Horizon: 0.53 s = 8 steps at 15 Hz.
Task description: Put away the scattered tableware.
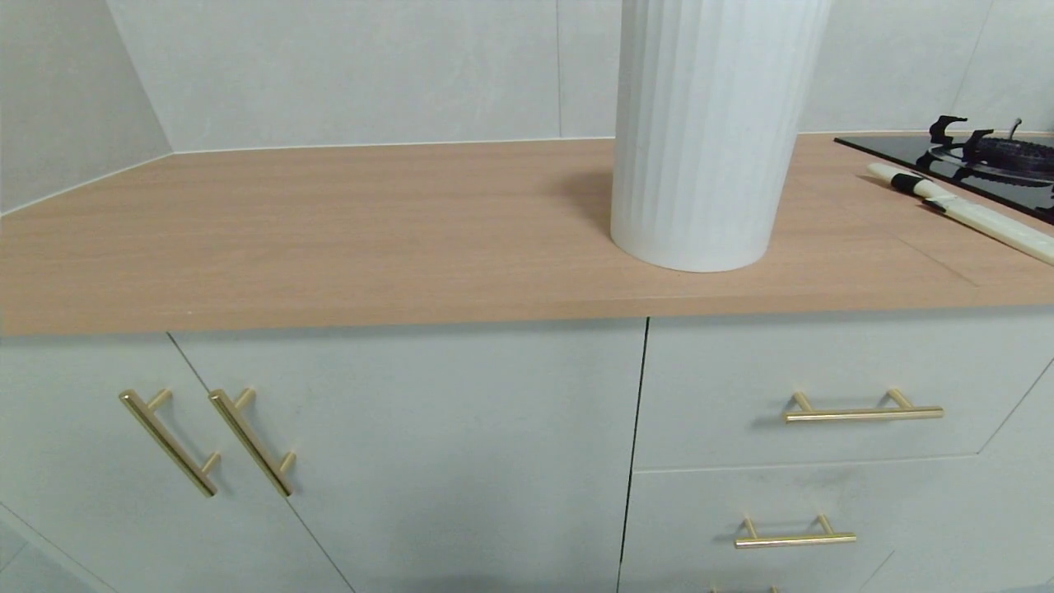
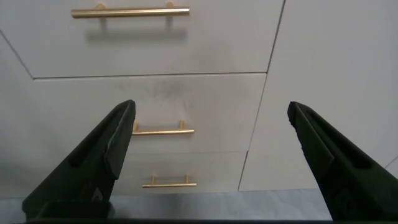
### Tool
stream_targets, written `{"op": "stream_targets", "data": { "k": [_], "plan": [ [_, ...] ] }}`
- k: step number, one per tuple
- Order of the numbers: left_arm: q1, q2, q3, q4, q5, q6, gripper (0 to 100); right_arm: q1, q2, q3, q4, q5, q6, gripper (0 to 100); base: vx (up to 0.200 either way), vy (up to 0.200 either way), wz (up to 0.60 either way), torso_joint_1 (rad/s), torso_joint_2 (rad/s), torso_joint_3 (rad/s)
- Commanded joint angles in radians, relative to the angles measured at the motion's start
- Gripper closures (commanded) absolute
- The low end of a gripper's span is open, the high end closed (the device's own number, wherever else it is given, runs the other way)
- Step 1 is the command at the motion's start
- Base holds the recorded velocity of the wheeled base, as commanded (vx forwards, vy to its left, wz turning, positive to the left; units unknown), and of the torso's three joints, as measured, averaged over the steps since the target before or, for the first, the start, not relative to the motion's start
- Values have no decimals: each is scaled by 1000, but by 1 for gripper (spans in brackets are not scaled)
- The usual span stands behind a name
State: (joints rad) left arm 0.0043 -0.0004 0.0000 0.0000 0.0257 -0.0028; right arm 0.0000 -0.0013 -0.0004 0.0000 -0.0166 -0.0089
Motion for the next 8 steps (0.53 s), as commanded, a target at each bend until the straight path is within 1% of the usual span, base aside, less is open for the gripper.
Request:
{"op": "stream_targets", "data": {
  "k": [1,8],
  "plan": [
    [0,0,0,0,0,1,0,0,1,0,0,0,-2,0,0,0,0,0,0,0],
    [0,0,0,-2,0,1,0,0,1,-1,0,0,0,0,0,-200,0,0,2,2]
  ]
}}
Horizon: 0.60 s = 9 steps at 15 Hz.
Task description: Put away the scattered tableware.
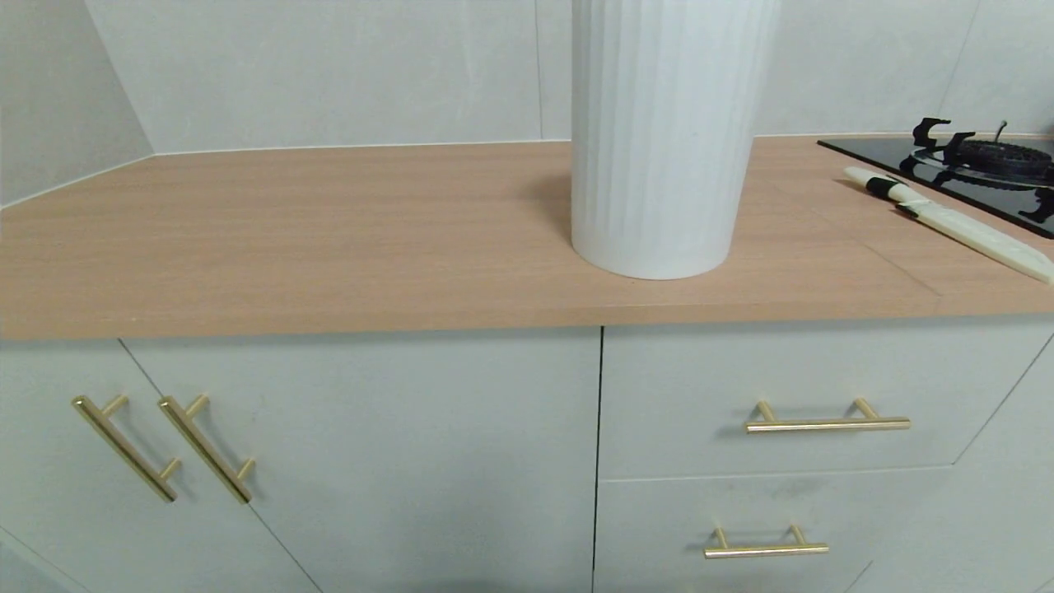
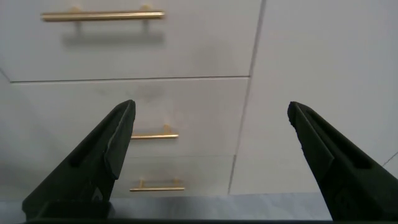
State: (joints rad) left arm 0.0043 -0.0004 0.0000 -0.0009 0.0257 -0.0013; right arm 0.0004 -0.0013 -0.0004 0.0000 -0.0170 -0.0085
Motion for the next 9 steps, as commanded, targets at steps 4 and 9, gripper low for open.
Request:
{"op": "stream_targets", "data": {
  "k": [4,9],
  "plan": [
    [0,0,0,1,0,-2,0,0,1,0,0,2,-1,0,0,-200,0,4,2,2],
    [0,0,0,1,0,-2,0,0,1,-1,0,2,-2,0,0,0,0,0,0,0]
  ]
}}
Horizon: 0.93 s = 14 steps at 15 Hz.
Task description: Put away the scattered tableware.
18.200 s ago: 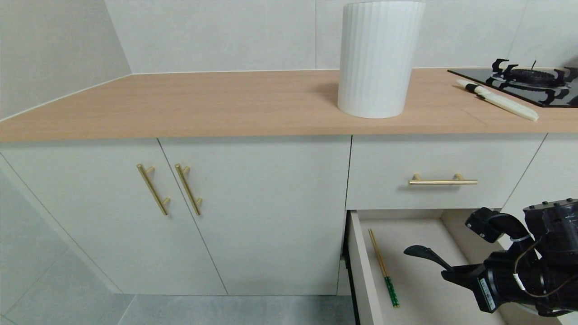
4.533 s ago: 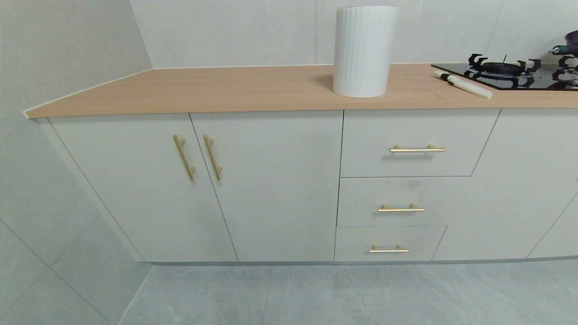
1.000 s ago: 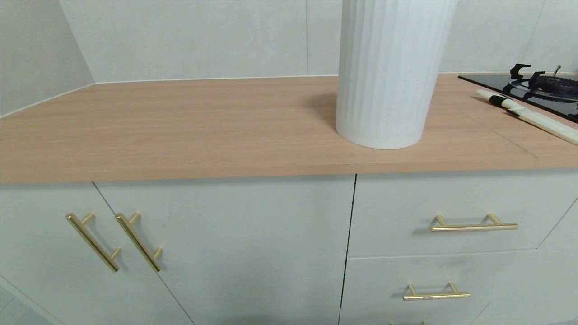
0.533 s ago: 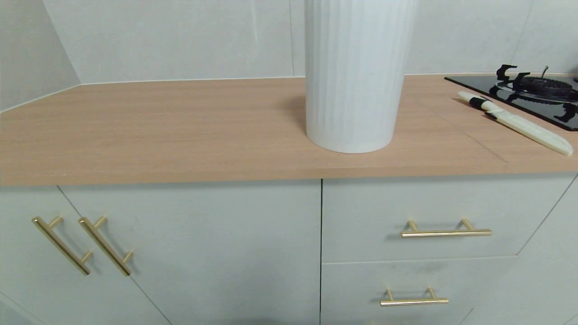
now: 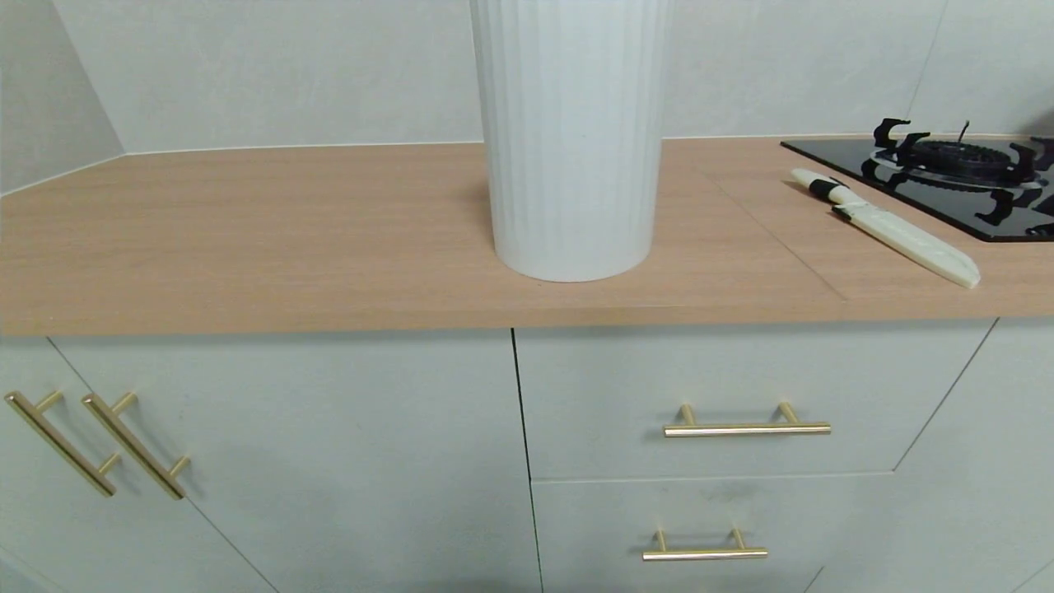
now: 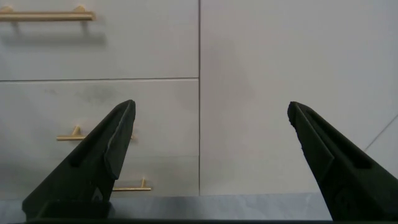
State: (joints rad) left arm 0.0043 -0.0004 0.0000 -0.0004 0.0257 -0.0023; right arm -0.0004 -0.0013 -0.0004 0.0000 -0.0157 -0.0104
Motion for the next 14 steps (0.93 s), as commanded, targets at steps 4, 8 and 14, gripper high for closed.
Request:
{"op": "stream_targets", "data": {
  "k": [4,8,14],
  "plan": [
    [0,0,0,0,0,-1,0,0,1,0,0,0,0,0,0,0,0,0,0,0],
    [0,0,0,-1,0,-1,0,0,1,0,0,0,-2,0,0,0,0,26,-116,-99],
    [0,0,0,0,0,-1,0,0,1,0,0,2,-2,0,0,0,0,111,-409,-305]
  ]
}}
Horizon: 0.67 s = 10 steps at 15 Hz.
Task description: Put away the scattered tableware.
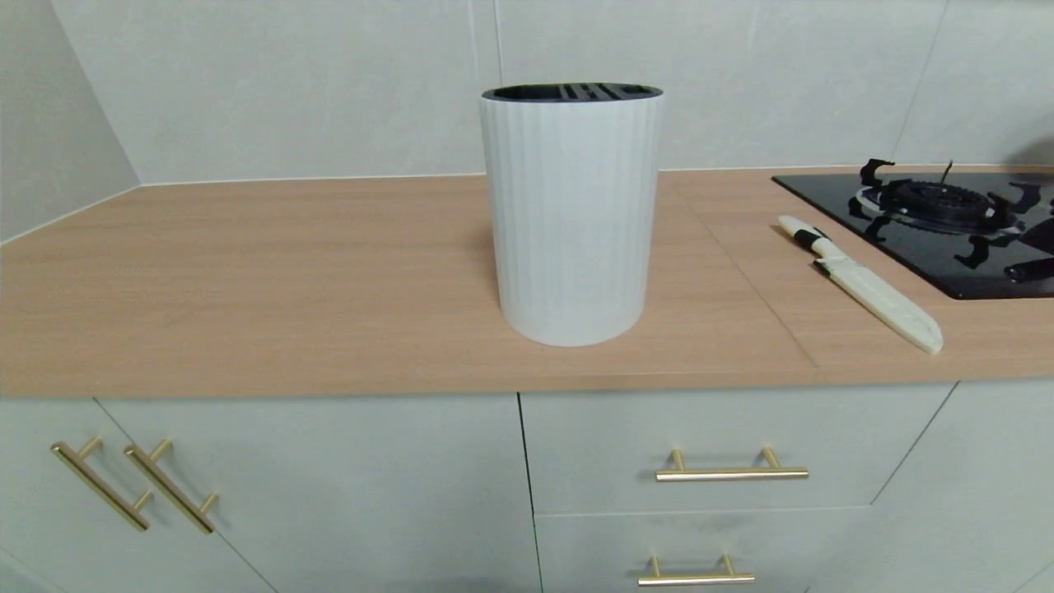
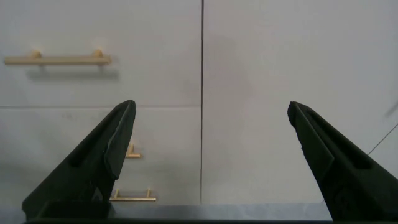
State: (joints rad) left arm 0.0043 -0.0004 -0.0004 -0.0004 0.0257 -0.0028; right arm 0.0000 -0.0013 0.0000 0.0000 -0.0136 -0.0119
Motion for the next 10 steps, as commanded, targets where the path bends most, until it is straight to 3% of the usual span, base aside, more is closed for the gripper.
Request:
{"op": "stream_targets", "data": {
  "k": [1,10],
  "plan": [
    [0,0,0,0,0,0,0,0,1,0,0,0,0,0,0,0,0,163,-476,-310],
    [0,0,0,-1,0,-2,0,0,1,0,0,0,0,0,0,0,0,182,-473,-293]
  ]
}}
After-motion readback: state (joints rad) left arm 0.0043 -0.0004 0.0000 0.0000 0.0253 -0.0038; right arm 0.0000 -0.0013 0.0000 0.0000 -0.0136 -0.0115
